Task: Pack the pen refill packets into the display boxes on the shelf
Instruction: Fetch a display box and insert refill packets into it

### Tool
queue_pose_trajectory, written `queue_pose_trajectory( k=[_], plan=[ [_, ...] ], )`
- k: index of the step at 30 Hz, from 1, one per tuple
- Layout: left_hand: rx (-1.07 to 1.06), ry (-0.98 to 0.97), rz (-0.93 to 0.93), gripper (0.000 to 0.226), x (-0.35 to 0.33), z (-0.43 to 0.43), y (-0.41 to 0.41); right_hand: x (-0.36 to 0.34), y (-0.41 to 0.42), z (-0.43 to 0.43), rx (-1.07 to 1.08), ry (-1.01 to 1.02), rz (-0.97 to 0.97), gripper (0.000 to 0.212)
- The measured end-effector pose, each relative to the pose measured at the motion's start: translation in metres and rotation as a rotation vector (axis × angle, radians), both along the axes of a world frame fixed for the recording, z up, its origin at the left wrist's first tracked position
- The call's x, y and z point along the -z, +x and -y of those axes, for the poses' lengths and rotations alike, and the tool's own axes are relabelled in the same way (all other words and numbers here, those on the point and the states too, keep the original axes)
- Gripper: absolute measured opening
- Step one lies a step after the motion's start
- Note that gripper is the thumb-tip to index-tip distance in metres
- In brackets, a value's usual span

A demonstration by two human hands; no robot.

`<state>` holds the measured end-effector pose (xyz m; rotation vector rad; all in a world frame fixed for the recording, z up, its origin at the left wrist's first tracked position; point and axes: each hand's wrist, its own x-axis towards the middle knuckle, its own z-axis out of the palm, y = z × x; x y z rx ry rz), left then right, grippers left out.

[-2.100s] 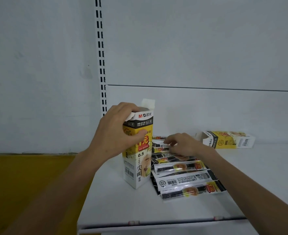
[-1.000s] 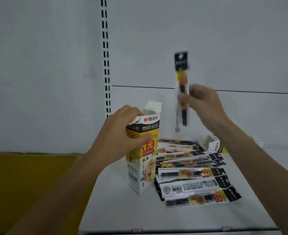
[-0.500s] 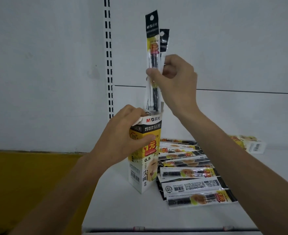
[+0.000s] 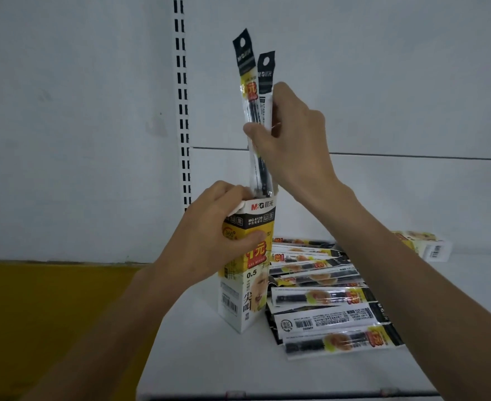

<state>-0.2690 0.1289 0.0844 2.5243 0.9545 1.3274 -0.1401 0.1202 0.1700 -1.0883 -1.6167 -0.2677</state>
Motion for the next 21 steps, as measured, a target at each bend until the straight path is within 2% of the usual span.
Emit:
queue_pose_trajectory(
  k=[3,6,8,11,14,17,21],
  plan=[
    [0.006,0.019,0.002,0.038,0.000,-0.003,0.000,0.007,-0.003,-0.005,-0.055,0.000,-0.060,0.014],
    [0.035,0.015,0.007,0.035,0.001,-0.004,0.000,0.012,0.000,-0.012,-0.138,-0.059,-0.284,0.017],
    [0.052,0.002,0.008,0.034,0.000,-0.005,-0.001,0.016,-0.002,-0.012,-0.197,-0.070,-0.361,0.017],
    [0.082,-0.049,0.070,0.032,0.001,-0.005,-0.004,0.028,-0.009,-0.005,-0.267,-0.089,-0.277,0.021],
    [0.111,-0.060,0.098,0.034,0.002,-0.004,-0.007,0.032,-0.001,0.003,-0.332,-0.177,-0.307,0.024],
    [0.100,-0.041,0.061,0.037,0.004,-0.004,-0.003,0.023,0.016,0.004,-0.174,-0.215,-0.255,0.024],
    [0.092,-0.007,0.056,0.037,0.004,-0.006,0.002,0.020,0.014,0.012,-0.091,-0.112,-0.117,0.024]
  ],
)
